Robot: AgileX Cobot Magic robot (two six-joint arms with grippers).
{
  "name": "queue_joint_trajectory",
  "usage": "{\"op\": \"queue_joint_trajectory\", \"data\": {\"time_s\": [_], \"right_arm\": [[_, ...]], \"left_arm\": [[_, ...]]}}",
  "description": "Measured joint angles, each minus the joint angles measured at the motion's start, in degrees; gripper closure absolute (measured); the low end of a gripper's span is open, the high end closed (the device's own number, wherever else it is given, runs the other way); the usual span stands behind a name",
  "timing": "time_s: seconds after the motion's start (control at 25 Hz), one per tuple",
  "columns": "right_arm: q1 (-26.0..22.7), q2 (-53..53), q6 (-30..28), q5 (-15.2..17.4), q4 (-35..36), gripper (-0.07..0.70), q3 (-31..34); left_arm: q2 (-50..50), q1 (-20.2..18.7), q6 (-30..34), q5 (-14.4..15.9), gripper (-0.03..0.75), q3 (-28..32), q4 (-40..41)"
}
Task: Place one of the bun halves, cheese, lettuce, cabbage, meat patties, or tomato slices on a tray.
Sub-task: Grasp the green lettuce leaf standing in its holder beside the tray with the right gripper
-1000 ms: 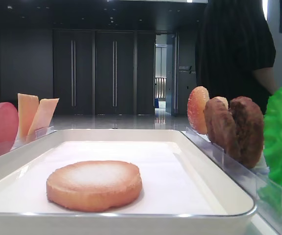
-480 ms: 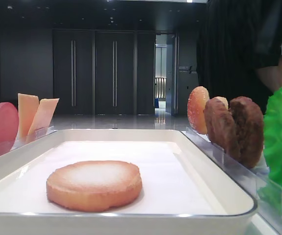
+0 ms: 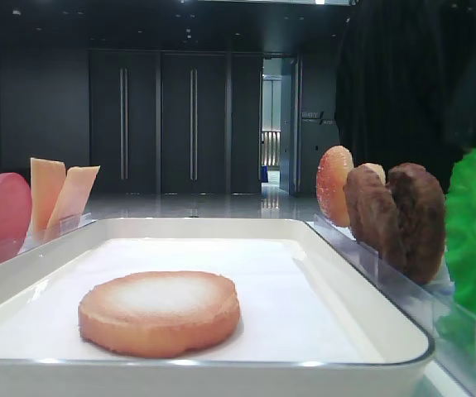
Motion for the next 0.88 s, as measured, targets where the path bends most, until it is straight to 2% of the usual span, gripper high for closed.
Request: {"op": "queue_joint_trajectory", "data": {"time_s": [0.08, 0.2, 0.44, 0.68, 0.88], "right_arm": [[0.0, 0.0, 0.0, 0.83, -0.17, 0.258, 0.0], [0.11, 0.0, 0.0, 1.61, -0.47, 0.349, 0.0], [0.17, 0.0, 0.0, 2.55, -0.7, 0.593, 0.0], [0.17, 0.0, 0.0, 4.0, -0.84, 0.594, -0.13], [0.17, 0.04, 0.0, 8.32, -0.84, 0.601, -3.7]], "left_arm": [[0.0, 0.0, 0.0, 0.0, 0.722, 0.0, 0.0], [0.0, 0.0, 0.0, 0.0, 0.722, 0.0, 0.0], [0.0, 0.0, 0.0, 0.0, 0.722, 0.0, 0.0], [0.0, 0.0, 0.0, 0.0, 0.722, 0.0, 0.0], [0.0, 0.0, 0.0, 0.0, 0.722, 0.0, 0.0]]}}
